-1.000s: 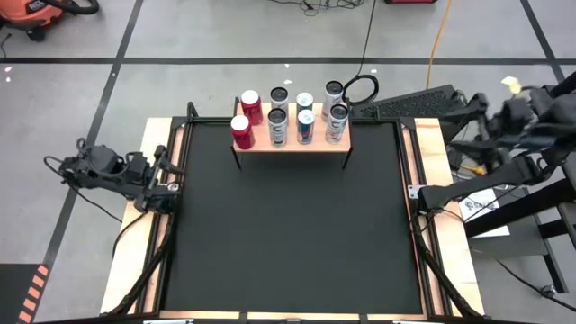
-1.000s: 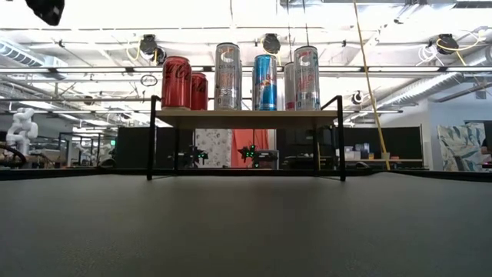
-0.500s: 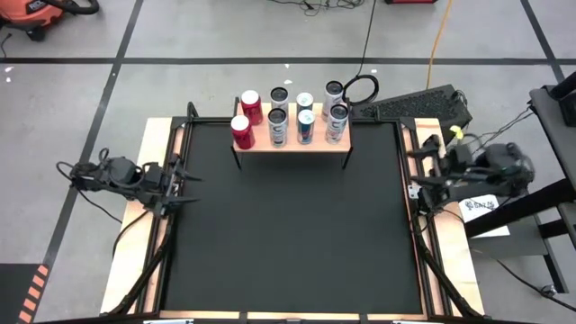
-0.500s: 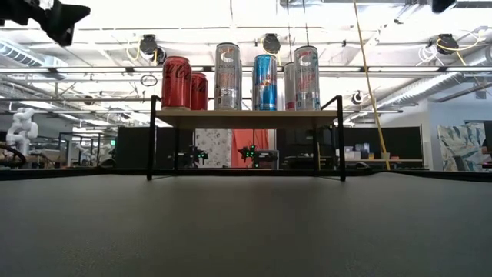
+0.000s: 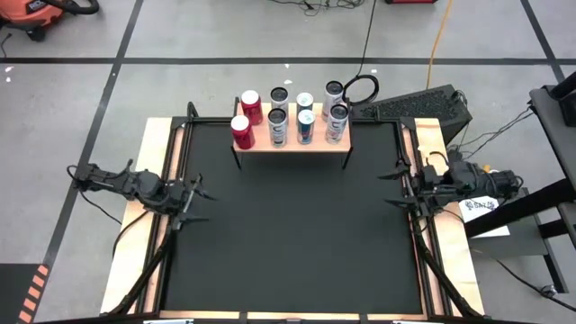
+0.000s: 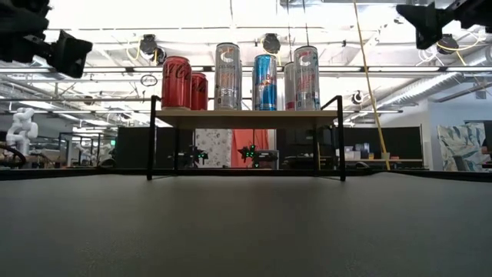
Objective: Place canned beverage on shelf
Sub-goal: Return to Home Position
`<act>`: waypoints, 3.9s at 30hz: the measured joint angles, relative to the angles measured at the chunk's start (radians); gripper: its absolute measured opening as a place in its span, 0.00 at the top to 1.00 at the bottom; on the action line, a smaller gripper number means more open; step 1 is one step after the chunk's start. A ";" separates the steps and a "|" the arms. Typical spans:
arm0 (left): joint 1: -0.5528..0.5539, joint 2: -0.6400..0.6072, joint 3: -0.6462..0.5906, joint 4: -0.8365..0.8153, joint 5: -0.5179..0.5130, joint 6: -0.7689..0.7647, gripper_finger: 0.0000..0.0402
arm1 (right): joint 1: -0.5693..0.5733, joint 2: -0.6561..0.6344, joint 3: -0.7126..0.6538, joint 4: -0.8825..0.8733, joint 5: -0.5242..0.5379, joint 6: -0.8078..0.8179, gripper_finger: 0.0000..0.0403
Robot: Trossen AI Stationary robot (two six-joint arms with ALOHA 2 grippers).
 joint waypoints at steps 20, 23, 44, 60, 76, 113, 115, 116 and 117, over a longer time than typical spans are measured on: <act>0.000 0.001 -0.092 0.040 0.052 0.009 0.31 | 0.000 -0.001 -0.147 0.100 0.008 -0.027 0.24; 0.000 0.001 -0.092 0.039 0.052 0.009 0.31 | 0.000 0.000 -0.204 0.154 0.008 -0.028 0.24; 0.000 0.006 -0.092 0.035 0.046 0.007 0.31 | 0.000 0.000 -0.325 0.174 0.007 -0.128 0.24; 0.000 0.006 -0.092 0.036 0.045 0.001 0.31 | 0.000 -0.001 -0.326 0.171 0.008 -0.121 0.24; 0.000 0.004 -0.102 0.069 0.045 0.001 0.31 | 0.000 -0.001 -0.327 0.165 0.010 -0.121 0.24; 0.003 0.000 -0.167 0.268 0.047 0.001 0.31 | -0.089 -0.005 -0.337 0.169 0.010 -0.120 0.24; 0.003 0.000 -0.167 0.268 0.047 0.001 0.31 | -0.100 -0.005 -0.337 0.169 0.010 -0.120 0.24; 0.003 0.000 -0.167 0.268 0.047 0.001 0.31 | -0.102 -0.005 -0.337 0.169 0.010 -0.120 0.24; 0.003 0.000 -0.167 0.268 0.047 0.001 0.31 | -0.103 -0.005 -0.337 0.169 0.010 -0.120 0.24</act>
